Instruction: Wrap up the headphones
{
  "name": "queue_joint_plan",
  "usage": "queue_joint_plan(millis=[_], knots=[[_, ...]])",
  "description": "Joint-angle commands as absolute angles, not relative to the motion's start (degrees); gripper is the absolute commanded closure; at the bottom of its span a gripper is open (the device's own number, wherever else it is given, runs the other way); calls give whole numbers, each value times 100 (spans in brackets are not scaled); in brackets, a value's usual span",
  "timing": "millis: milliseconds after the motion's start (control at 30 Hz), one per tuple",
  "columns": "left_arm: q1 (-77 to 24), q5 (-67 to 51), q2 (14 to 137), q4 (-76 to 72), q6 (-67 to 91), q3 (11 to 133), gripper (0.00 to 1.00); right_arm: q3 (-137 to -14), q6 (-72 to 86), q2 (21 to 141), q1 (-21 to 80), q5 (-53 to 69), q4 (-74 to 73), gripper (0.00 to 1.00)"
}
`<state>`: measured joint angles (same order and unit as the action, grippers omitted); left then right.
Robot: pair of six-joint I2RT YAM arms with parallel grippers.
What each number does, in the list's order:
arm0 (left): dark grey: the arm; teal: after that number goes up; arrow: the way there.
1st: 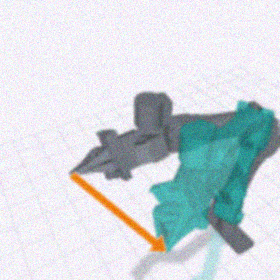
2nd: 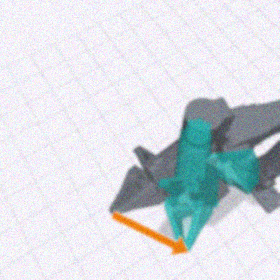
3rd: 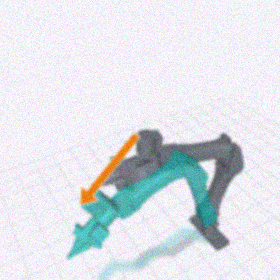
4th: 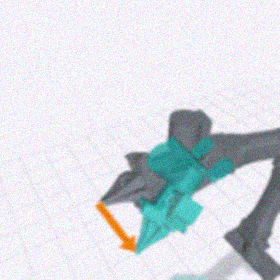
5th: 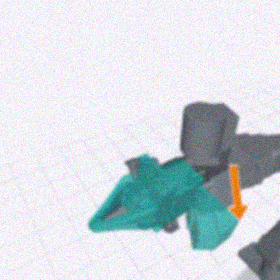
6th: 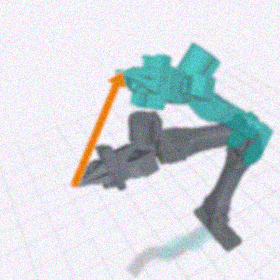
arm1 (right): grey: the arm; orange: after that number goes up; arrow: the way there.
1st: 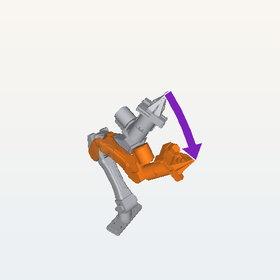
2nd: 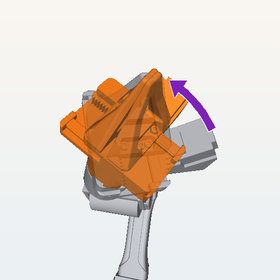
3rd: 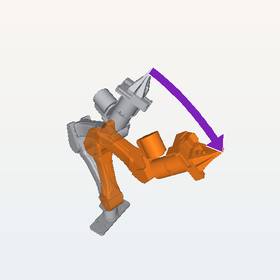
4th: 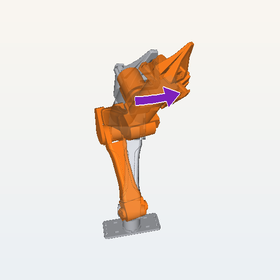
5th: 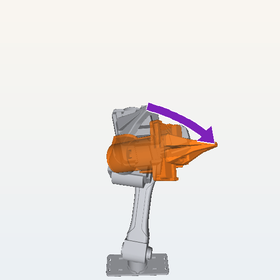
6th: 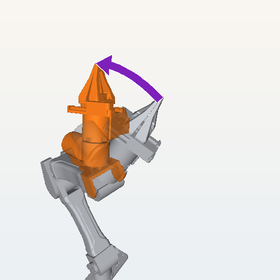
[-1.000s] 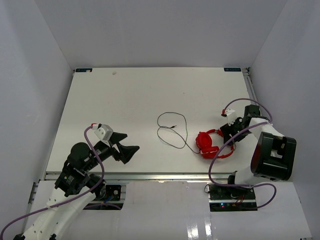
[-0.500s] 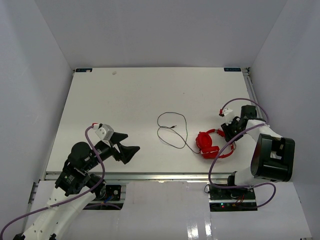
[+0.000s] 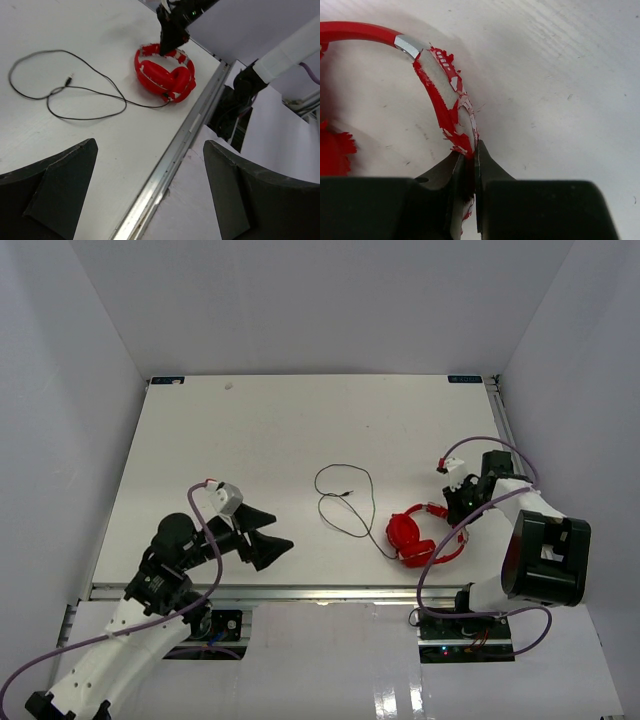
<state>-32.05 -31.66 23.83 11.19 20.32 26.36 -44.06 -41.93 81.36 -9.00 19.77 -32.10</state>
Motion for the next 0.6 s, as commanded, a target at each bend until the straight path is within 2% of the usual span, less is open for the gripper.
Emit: queue_joint_plan(millis=[0, 167, 367, 567], knots=[[-3239, -3734, 3145, 620, 2507, 2626, 2, -5166, -4020, 7373, -870, 2926, -4164, 92], [-3925, -3219, 3863, 642, 2314, 3198, 2, -5984, -3905, 7140, -860, 3929, -5118, 92], [-6039, -1195, 4816, 628, 1367, 3645, 2, -6539, -3373, 6852, -575, 4568, -5303, 92], [-6975, 523, 5032, -683, -150, 3161, 2, -6892, -2627, 6458, -310, 4757, -5129, 92]])
